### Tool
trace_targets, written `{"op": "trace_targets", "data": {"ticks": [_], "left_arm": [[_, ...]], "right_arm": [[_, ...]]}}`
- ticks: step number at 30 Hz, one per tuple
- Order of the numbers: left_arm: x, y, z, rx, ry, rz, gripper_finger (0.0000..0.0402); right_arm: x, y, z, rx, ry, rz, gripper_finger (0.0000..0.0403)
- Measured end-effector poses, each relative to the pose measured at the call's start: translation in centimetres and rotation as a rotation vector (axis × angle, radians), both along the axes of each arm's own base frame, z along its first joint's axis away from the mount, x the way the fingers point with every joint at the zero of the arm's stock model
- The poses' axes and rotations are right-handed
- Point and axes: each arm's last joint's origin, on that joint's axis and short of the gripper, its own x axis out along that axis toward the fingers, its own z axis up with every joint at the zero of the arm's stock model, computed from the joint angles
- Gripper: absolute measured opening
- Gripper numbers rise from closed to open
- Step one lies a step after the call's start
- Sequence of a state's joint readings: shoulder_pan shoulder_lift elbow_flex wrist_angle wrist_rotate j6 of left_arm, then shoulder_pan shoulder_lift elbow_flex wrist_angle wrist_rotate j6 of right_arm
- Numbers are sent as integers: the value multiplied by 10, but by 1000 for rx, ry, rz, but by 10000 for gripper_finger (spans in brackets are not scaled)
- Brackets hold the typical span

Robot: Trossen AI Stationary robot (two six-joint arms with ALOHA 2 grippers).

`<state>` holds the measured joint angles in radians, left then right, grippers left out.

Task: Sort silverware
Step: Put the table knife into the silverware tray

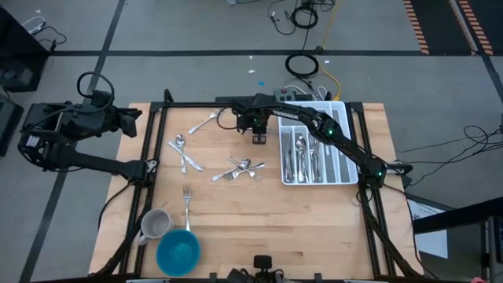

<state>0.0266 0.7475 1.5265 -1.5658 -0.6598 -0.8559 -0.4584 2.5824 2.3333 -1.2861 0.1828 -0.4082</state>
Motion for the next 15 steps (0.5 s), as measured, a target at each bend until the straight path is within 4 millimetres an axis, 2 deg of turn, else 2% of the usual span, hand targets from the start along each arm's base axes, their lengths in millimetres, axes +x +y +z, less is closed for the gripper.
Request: {"op": "trace_targets", "data": {"ticks": [11,15], "left_arm": [[0,0,0,3,9,-3,90],[0,0,0,5,9,-3,90]], "right_arm": [[-9,-16,4,123,-67,83,57],[-8,-16,5,143,-82,119,59]]}}
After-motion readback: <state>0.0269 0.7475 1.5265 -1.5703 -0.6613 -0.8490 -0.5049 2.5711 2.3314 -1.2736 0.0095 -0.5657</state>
